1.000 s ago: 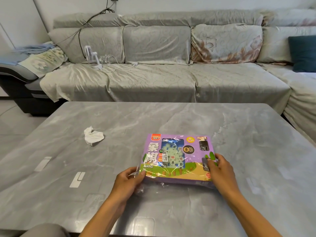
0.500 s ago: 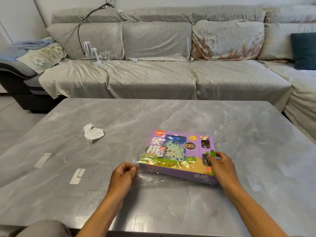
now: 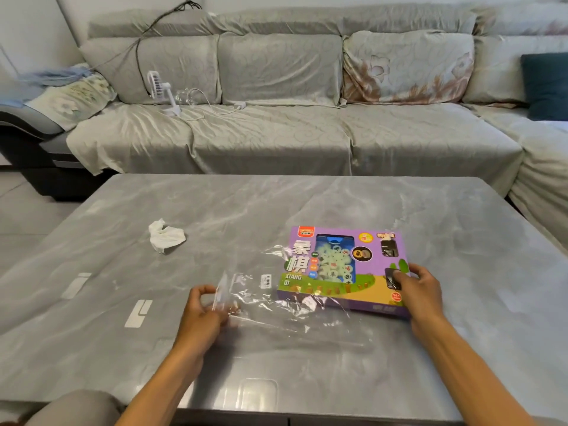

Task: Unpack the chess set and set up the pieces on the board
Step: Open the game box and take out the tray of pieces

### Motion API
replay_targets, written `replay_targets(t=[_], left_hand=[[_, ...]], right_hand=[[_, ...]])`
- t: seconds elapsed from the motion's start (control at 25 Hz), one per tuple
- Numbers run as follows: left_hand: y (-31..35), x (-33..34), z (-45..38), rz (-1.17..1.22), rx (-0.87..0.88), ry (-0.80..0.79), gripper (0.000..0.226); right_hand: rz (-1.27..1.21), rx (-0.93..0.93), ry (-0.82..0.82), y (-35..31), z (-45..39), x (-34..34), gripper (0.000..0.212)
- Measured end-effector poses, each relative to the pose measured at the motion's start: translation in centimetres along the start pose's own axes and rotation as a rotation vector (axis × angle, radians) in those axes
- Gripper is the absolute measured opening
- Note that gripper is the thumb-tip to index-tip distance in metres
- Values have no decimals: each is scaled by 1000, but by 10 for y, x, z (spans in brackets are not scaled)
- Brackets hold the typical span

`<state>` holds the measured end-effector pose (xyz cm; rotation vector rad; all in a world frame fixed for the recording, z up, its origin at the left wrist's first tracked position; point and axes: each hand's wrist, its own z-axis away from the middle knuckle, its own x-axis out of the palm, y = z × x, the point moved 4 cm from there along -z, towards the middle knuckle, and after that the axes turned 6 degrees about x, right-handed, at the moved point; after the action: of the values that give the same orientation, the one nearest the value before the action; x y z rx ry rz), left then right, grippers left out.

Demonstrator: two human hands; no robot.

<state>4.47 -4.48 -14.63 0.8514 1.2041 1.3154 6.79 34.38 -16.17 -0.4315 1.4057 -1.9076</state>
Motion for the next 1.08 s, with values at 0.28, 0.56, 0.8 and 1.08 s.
replay_targets(t=[0.28, 0.56, 0.8, 1.08], left_hand=[[65, -135, -55, 921, 310, 630, 51], [-11, -114, -68, 354, -136, 651, 57], [-5, -110, -62, -107, -122, 584, 77], [16, 22, 27, -676, 774, -274, 50]], right_hand=[[-78, -15, -70, 6, 19, 6, 30], [-12, -40, -120, 7, 29, 12, 34], [110, -80, -178, 3, 36, 12, 27], [85, 22, -254, 11, 39, 21, 21]])
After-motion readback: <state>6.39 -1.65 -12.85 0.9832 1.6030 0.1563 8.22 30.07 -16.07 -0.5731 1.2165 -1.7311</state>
